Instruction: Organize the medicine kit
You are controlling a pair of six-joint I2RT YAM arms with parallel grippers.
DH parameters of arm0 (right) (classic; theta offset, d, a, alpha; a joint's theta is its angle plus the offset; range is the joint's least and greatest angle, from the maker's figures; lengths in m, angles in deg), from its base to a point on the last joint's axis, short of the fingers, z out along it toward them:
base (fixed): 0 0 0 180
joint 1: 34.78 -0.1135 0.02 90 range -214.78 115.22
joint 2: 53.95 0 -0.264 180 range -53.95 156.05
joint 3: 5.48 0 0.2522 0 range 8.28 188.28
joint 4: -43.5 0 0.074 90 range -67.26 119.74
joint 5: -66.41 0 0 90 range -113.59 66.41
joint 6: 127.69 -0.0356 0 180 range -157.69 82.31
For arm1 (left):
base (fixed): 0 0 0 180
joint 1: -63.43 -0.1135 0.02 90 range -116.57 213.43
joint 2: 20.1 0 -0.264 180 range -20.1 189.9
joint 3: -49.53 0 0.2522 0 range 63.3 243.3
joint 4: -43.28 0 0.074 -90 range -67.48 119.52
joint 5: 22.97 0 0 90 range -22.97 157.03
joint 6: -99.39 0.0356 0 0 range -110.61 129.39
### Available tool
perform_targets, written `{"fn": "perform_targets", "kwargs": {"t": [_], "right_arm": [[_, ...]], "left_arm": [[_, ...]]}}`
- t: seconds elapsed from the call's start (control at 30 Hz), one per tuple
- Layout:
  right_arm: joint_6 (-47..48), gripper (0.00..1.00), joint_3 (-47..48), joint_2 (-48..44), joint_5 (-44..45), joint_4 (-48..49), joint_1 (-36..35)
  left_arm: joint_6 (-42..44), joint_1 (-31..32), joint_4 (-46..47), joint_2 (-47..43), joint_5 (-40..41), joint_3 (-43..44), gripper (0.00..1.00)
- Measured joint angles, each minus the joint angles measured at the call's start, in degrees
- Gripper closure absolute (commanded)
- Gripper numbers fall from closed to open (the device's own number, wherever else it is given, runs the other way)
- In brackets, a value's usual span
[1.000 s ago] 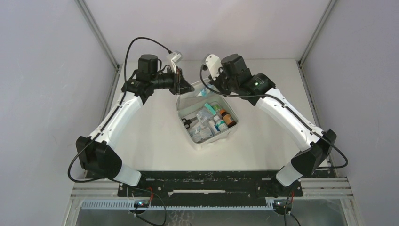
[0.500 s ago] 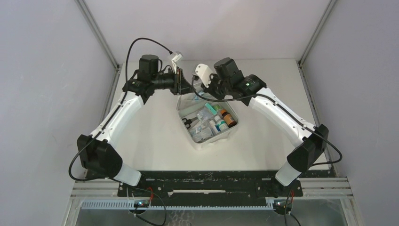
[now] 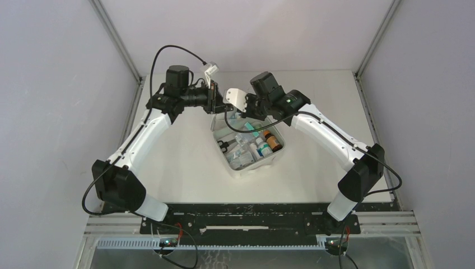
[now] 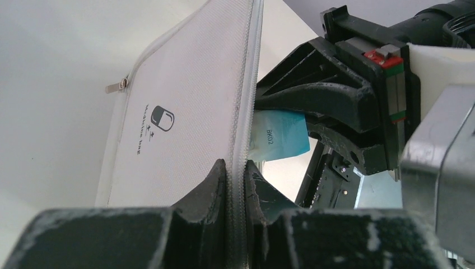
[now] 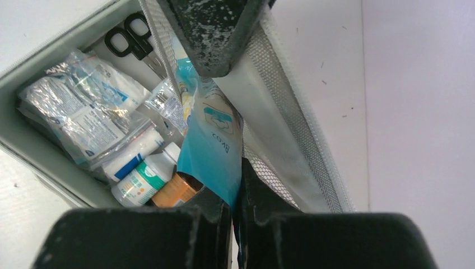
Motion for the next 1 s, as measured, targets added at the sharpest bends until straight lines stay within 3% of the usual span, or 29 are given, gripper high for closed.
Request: {"fn": "perform_targets", "kwargs": {"t": [0.7,0.87,1.0], "right_arm": [[13.9,1.0,3.1,2.3,5.0,-5.7,-0.4],[16.2,0.97,3.6,5.1,4.8,-6.1,-0.8],[16.9,0.89,4.2,6.7,4.9,-6.0,-0.9]], "left_arm": [[0.5,0.0,0.4,0.6,-1.8,0.0,1.0],[0.5,0.0,0.4,0.6,-2.0,0.0,1.0],[1.0,-0.2,0.2,0.8,-1.9,0.0,1.0]]}}
